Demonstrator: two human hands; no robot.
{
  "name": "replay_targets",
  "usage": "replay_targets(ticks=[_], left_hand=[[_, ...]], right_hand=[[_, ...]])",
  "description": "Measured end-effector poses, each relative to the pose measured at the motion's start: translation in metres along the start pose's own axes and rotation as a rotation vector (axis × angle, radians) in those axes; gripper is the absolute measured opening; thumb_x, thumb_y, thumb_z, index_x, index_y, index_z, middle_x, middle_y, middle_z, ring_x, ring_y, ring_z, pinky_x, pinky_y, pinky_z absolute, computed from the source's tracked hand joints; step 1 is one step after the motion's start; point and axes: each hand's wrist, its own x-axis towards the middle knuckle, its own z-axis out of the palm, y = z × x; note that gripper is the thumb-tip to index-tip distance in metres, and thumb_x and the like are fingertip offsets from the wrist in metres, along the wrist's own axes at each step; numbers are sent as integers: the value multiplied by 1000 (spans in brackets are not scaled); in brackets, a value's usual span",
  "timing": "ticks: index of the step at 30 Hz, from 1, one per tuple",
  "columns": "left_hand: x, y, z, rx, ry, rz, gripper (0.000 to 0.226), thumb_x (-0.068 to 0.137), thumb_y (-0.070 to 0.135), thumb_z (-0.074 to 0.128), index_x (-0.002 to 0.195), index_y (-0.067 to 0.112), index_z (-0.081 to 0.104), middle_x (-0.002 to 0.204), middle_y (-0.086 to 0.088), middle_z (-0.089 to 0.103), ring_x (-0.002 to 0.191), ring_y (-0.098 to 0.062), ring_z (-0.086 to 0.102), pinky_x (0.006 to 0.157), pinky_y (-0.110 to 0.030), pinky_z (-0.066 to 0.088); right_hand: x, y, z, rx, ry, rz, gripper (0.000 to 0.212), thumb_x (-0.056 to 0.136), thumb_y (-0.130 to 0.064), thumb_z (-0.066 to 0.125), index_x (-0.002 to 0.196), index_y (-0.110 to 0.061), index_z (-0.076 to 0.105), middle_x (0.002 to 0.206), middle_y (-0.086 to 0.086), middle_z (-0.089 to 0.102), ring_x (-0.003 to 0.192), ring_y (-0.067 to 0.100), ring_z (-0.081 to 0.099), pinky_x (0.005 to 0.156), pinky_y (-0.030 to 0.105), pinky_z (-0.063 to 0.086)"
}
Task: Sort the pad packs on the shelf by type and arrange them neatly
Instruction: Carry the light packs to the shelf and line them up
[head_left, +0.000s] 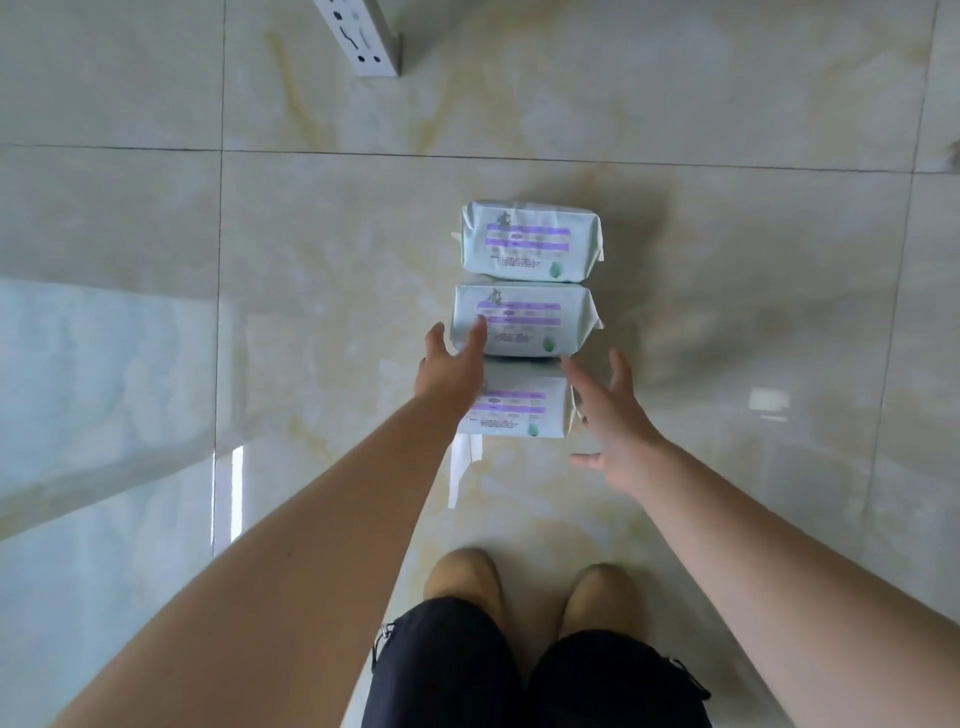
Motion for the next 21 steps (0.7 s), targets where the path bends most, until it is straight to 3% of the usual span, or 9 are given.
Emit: replay_targets(ticks=[3,7,9,11,15,21], left_hand=[[14,1,5,-101,-54,-31,75,81,69,41,142,30,22,137,-5,45,113,-31,54,100,-50,44],[30,-4,2,-107,-131,-73,86,63,80,39,131,26,41,129,-3,52,112,-28,56,97,-49,46],[32,-8,0,-124,-169,-80,79,70,78,37,129,27,45,125,-2,56,110,-26,59,94,-48,49],[33,-12,-1,-176,-179,-69,61,85,67,34,129,25,46,120,-2,58,106,-26,61,90,-48,52],[32,-14,2,-162,-169,-50,61,80,67,34,125,28,49,119,-4,61,103,-28,63,89,-51,52],[10,-13,-1,-159,-170,-8,60,79,67,40,119,23,51,116,-8,62,101,-30,64,89,-51,52]], right_hand=[[19,-4,5,33,-7,-19,81,85,-52,55,140,-52,-5,147,-13,35,109,14,44,99,57,38],[29,-8,6,2,-47,-30,66,87,-51,52,139,-52,10,138,-14,42,110,19,53,82,49,49],[29,-6,6,-14,-115,26,47,89,-52,48,131,-47,29,132,-14,47,108,21,55,88,57,47],[29,-2,6,-21,-156,54,37,90,-52,45,125,-44,36,126,-13,50,103,20,57,92,60,45],[25,8,4,-45,-168,51,38,91,-49,45,127,-42,36,118,-11,53,100,18,57,100,57,39],[3,13,-2,-41,-175,28,34,92,-44,47,125,-38,42,123,-8,59,103,11,60,105,44,38]])
